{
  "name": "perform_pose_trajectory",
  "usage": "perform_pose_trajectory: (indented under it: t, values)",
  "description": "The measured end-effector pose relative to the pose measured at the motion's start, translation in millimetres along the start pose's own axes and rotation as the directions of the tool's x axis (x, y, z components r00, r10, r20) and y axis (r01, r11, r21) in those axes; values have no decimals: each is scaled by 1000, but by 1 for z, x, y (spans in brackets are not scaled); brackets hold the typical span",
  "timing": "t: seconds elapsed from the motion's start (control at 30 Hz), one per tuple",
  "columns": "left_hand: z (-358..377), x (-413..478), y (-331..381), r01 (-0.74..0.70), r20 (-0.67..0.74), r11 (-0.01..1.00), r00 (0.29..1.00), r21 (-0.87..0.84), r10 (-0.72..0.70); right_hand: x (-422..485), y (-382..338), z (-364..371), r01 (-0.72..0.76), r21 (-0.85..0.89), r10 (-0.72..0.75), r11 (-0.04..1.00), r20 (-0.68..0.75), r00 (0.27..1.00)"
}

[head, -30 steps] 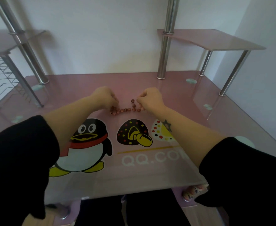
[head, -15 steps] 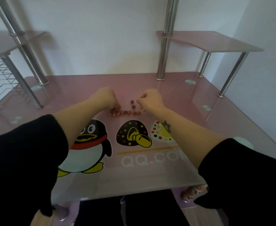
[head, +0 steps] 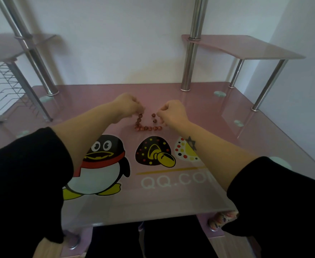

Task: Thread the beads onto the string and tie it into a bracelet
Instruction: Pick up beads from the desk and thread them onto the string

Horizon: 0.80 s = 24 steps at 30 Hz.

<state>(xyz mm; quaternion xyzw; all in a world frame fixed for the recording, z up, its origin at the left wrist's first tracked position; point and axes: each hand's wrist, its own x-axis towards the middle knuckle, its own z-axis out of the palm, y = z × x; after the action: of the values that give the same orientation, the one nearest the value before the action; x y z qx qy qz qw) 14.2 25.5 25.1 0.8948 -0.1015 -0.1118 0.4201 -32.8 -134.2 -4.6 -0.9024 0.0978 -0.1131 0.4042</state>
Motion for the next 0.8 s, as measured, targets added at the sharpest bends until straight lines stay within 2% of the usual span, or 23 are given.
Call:
perform_pose_trajectory:
  t: [0.1, 0.3, 0.53, 0.7, 0.8]
  values:
    - [2, -2, 3, -34, 2, 998, 999, -49, 34, -2, 0, 0, -6, 8, 6, 1000, 1, 1000]
    - [12, 5, -6, -105, -102, 980, 987, 167, 123, -3, 3, 0, -9, -13, 9, 1000, -3, 1000]
    - [20, 14, -11, -178, -103, 936, 970, 304, 218, -3, 9, -5, -28, -18, 28, 999, 8, 1000]
    - [24, 12, -2, -291, 22, 886, 952, 361, 304, -3, 11, -6, -22, -7, 22, 1000, 2, 1000]
    - [30, 10, 3, -319, 121, 865, 948, 388, 296, -4, 13, -6, -16, 2, 16, 1000, -6, 1000]
